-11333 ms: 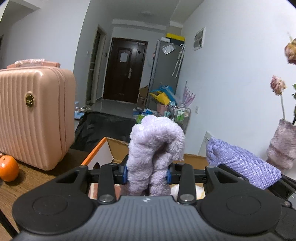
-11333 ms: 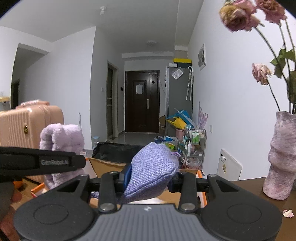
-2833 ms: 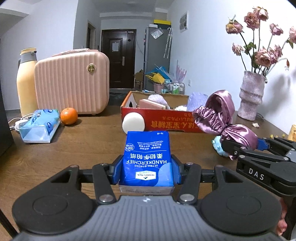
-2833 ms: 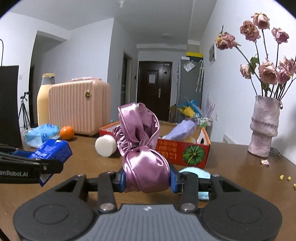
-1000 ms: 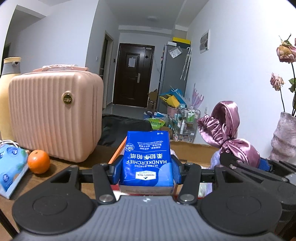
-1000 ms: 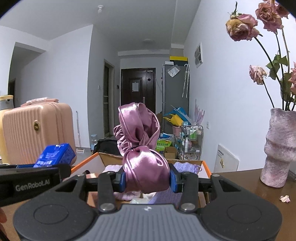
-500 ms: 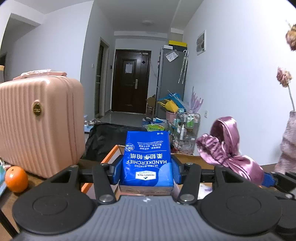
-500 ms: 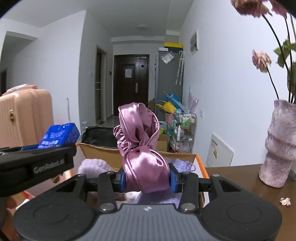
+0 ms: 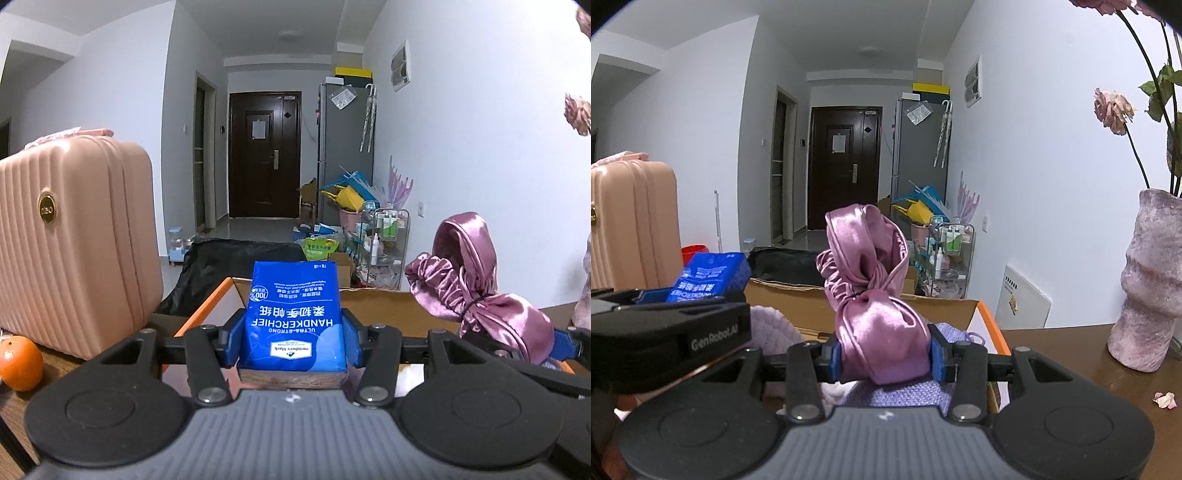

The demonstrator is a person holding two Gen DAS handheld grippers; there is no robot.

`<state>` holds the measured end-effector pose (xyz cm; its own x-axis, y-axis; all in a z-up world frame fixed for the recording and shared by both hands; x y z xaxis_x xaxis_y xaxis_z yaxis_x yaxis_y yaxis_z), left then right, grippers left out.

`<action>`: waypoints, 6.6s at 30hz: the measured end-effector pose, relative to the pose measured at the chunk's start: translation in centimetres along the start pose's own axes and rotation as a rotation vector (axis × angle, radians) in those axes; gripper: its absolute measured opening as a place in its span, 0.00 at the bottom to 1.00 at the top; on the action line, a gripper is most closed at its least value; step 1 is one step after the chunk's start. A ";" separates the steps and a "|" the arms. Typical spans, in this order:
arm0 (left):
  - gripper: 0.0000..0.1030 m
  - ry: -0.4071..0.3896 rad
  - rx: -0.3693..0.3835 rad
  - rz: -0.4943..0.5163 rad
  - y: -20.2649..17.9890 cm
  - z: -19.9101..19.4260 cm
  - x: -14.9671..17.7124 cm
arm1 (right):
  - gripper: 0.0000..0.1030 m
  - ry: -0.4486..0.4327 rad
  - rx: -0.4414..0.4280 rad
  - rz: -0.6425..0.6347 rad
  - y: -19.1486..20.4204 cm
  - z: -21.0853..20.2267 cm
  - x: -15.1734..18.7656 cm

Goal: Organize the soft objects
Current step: 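Lower the tissue pack and scrunchie into the box and open both tools, then withdraw both tools from the box back toward the table, then lower the right tool onto the light blue fuzzy puff and close it, then lift the puff with the right tool while the left tool approaches the white foam cylinder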

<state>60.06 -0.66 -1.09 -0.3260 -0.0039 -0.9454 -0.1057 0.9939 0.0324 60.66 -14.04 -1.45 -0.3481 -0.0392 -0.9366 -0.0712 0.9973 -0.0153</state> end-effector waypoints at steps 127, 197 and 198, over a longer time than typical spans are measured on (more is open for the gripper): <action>1.00 0.161 0.105 -0.039 4.4 -23.9 10.5 | 1.00 0.071 -0.032 -0.028 -6.9 -23.3 11.3; 1.00 0.260 0.056 -0.055 6.8 -18.1 10.0 | 0.69 0.151 -0.101 0.029 -6.8 -15.5 9.7; 1.00 0.260 0.056 -0.054 6.8 -18.1 10.0 | 0.69 0.144 -0.097 0.036 -7.0 -15.5 9.6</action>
<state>39.06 4.07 -4.41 -0.5521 -0.0786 -0.8301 -0.0799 0.9960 -0.0411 43.30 -22.30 -4.89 -0.4815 -0.0189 -0.8763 -0.1434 0.9880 0.0575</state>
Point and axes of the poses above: each gripper's, at about its wrist camera, not at the fingertips, and z roughly the way its jaws point, y to its left, x to its underside, the point moved 1 cm from there along z, roughly the way its jaws point, and after that the axes turned 2 degrees about z, right-handed, at the moved point
